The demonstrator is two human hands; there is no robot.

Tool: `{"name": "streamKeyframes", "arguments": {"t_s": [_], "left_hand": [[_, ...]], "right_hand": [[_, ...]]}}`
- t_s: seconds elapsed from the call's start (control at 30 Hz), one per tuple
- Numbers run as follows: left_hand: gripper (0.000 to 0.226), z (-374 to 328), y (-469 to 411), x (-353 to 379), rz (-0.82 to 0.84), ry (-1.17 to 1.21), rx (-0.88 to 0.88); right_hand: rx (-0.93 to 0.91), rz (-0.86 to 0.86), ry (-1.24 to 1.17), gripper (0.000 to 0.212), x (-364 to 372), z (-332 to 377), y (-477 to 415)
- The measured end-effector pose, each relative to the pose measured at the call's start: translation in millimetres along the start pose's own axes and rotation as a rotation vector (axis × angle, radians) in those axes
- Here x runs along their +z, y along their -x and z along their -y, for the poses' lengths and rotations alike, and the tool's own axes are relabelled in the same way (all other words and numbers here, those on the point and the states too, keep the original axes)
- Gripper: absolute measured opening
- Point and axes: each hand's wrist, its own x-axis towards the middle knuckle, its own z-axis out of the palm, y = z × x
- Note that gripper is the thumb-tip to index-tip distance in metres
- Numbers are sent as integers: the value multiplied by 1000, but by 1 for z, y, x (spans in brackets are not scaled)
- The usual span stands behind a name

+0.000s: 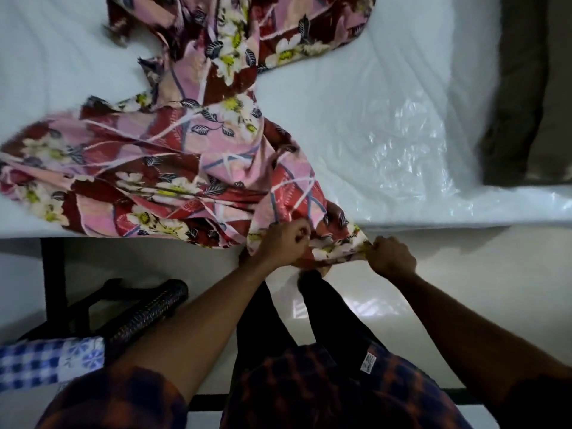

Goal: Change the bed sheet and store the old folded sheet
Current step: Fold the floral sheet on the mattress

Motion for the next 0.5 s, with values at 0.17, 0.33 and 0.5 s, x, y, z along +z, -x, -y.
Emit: {"name": "streamKeyframes", "arguments": {"t_s": [0.17, 0.33, 0.5], "left_hand": [[7, 3, -26, -76, -335, 233, -147], [12, 35, -62, -164, -525, 156, -174], [35, 91, -121, -241, -617, -161, -144]], "right_hand": [[-174, -138, -269, 29, -50, 96, -5], [-317, -268, -703, 18, -93, 208, -42], [-278, -210, -619, 39, -125, 288, -96]]}}
